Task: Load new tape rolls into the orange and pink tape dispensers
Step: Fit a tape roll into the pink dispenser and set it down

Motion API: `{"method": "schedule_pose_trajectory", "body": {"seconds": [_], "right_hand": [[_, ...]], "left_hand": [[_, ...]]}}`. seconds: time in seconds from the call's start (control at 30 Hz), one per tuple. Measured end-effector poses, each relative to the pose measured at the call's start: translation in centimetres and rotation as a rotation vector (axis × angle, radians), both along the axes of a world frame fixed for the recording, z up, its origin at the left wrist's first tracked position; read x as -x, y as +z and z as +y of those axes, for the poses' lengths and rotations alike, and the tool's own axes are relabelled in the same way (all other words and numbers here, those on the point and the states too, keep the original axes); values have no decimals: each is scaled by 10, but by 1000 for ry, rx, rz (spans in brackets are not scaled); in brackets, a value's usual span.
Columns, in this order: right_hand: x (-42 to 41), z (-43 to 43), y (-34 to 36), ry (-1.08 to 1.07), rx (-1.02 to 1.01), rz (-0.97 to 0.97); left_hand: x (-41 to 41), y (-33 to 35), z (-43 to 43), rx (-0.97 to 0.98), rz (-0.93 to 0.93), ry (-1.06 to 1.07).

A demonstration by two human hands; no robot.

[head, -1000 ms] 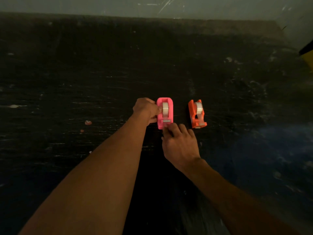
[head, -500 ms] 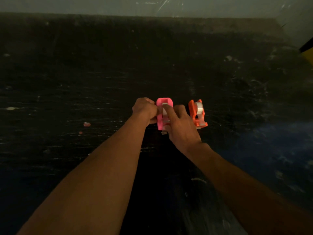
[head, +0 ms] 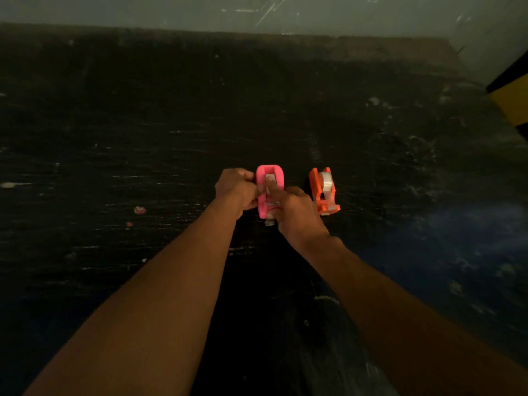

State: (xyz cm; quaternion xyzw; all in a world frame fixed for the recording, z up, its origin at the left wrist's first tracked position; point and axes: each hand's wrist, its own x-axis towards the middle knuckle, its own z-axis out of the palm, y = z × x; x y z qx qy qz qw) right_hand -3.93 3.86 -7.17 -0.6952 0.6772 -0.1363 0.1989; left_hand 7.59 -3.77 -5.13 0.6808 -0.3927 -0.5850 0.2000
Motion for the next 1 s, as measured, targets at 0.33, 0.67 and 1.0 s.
{"method": "schedule_pose_trajectory", "body": {"seconds": [0.33, 0.67, 1.0], "right_hand": [[-5, 10, 2, -81, -12, -71], [-12, 11, 10, -216, -74, -199], [-5, 68, 42, -285, -249, -173]], "left_hand": [[0, -14, 7, 153, -112, -17], [-2, -15, 12, 171, -119, -45], [-28, 14, 90, 414, -482, -224]]}}
